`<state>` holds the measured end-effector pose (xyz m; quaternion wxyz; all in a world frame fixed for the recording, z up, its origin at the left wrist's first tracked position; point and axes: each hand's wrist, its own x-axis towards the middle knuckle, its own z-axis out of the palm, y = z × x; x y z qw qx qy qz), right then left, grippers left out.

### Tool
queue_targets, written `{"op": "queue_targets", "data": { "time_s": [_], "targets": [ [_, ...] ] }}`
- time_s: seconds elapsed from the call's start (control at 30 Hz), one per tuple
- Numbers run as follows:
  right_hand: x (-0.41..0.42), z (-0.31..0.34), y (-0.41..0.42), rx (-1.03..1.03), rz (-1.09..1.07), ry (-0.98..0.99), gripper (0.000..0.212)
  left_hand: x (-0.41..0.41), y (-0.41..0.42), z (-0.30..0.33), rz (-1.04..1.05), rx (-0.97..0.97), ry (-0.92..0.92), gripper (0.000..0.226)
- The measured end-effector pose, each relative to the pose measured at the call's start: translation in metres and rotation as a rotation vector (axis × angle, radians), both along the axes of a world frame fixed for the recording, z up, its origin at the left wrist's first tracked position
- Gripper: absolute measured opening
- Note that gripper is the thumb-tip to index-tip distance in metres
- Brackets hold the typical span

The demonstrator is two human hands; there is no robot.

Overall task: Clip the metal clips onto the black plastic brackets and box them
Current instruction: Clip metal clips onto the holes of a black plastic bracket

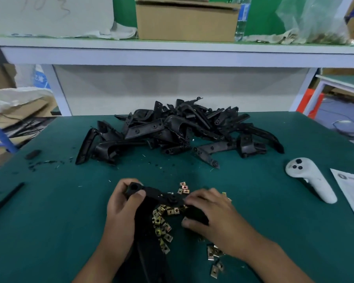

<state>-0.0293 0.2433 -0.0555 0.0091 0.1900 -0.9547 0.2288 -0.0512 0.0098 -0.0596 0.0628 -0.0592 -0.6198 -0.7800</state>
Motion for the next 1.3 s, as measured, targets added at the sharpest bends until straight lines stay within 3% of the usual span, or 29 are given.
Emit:
{"op": "queue_targets", "data": {
  "time_s": [0.2, 0.33, 0.5, 0.63, 0.93, 1.3],
  "targets": [
    [-0.001, -0.006, -0.003, -0.016, 0.014, 0.126, 0.024, 0.002, 0.006, -0.002, -0.022, -0.02, 0.056, 0.023],
    [-0.001, -0.003, -0.005, -0.248, -0.07, 0.154, 0.009, 0.01, 0.012, 0.0, -0.093, -0.084, 0.113, 0.023],
    [-0.002, 0.015, -0.004, -0.802, -0.145, -0.136, 0.019, 0.018, 0.019, 0.003, -0.187, -0.121, 0.124, 0.025],
    [-0.001, 0.021, -0.004, -0.99, -0.143, -0.299, 0.016, 0.019, 0.021, 0.009, -0.264, -0.117, 0.067, 0.018],
    [-0.002, 0.027, -0.006, -1.339, -0.114, -0.476, 0.009, 0.016, 0.022, 0.01, -0.319, -0.102, 0.006, 0.033],
    [0.002, 0.032, -0.008, -1.23, -0.103, -0.483, 0.024, 0.019, 0.022, 0.011, -0.343, -0.154, 0.077, 0.03]
  ]
}}
